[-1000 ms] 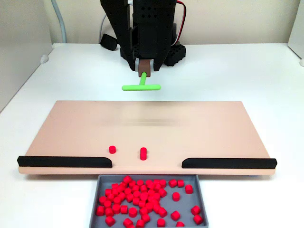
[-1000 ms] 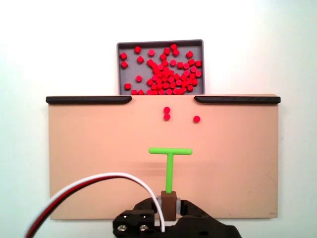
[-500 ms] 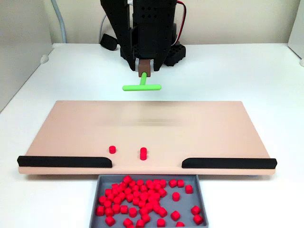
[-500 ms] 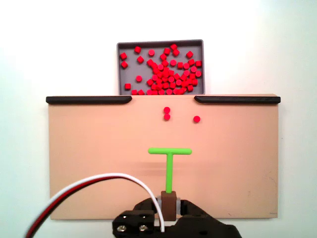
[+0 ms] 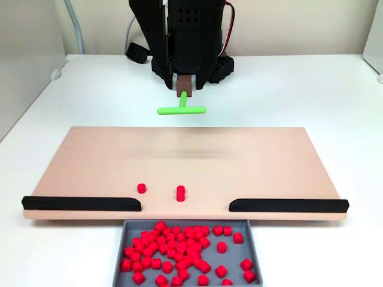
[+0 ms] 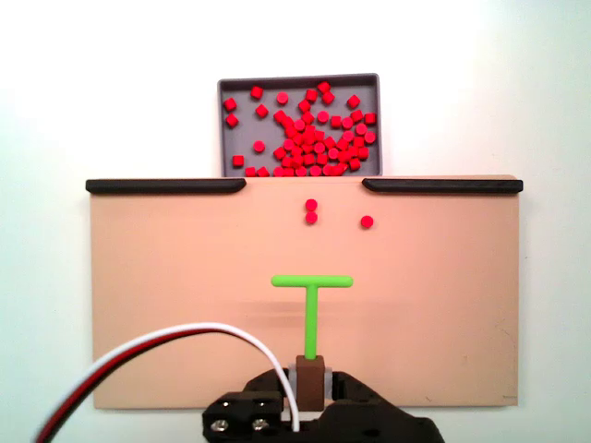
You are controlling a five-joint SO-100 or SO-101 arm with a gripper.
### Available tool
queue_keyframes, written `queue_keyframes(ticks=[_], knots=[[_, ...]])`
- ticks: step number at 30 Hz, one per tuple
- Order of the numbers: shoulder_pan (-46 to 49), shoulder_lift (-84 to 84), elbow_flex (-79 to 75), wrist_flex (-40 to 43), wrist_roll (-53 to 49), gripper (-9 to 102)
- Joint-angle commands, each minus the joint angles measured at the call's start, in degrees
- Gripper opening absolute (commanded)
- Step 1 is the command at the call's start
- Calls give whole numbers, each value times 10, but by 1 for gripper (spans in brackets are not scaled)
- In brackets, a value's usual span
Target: Gather the right side granules
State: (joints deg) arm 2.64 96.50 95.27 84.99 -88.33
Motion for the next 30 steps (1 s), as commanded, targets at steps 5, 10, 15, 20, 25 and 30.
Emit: queue_keyframes(ticks=[5, 10, 15, 20, 25, 30], knots=[[-8, 5, -10, -3, 12, 0], [-4, 5, -9, -2, 11, 0], [-1, 4, -9, -3, 7, 0], [0, 8, -9, -1, 7, 0], [3, 8, -9, 0, 5, 0], [4, 9, -9, 1, 2, 0]])
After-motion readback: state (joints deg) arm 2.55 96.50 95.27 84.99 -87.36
